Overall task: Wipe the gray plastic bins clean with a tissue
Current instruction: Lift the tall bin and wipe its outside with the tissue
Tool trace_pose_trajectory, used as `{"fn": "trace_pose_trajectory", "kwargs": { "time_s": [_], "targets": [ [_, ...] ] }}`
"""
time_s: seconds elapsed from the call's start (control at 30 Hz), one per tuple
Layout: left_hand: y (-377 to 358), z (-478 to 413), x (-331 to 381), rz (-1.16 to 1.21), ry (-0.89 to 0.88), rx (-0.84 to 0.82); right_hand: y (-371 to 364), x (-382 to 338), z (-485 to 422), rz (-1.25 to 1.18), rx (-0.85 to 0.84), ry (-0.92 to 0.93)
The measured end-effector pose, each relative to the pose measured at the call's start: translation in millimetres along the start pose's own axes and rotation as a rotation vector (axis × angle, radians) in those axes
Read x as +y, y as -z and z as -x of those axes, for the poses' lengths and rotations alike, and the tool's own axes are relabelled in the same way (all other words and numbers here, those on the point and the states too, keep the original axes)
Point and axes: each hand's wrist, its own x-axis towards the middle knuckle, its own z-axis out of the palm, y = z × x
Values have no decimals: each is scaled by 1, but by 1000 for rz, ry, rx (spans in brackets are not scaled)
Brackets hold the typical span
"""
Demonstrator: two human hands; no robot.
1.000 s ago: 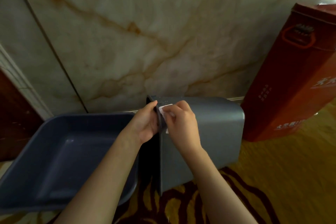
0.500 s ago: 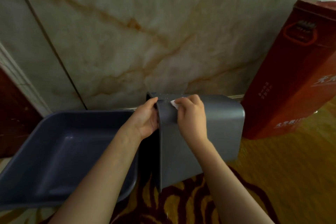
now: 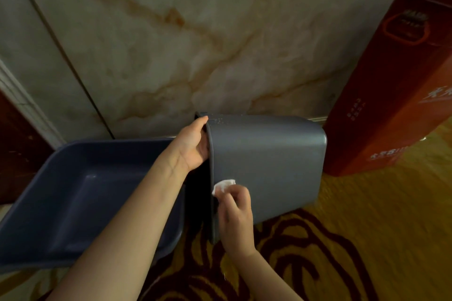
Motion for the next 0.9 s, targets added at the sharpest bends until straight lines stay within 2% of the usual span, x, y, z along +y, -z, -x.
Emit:
{"fn": "trace_pose_trajectory", "kwargs": {
  "time_s": [0.2,0.37,0.47,0.6,0.7,0.77,0.9],
  "targets": [
    [-2,-3,5,-36,-7,34,-2,16,36,44,-171,-6],
    [-6,-8,8,-42,-17,59,-6,40,73,161,-438,46],
    [-6,-10,9,-57,-8,63,-4,56,97,163,-501,-126],
    [-4,-15,11,-71,-14,69,3,58,109,56,-314,-483],
    [-4,-18,12,-69,-27,74,4,41,98,-9,-174,-578],
    [-4,-21,13,-77,-31,93,7,26,75,-79,-56,-565],
    [-7,-20,15,-41,-19,92,35,1,-2,-142,208,-340]
  ]
}}
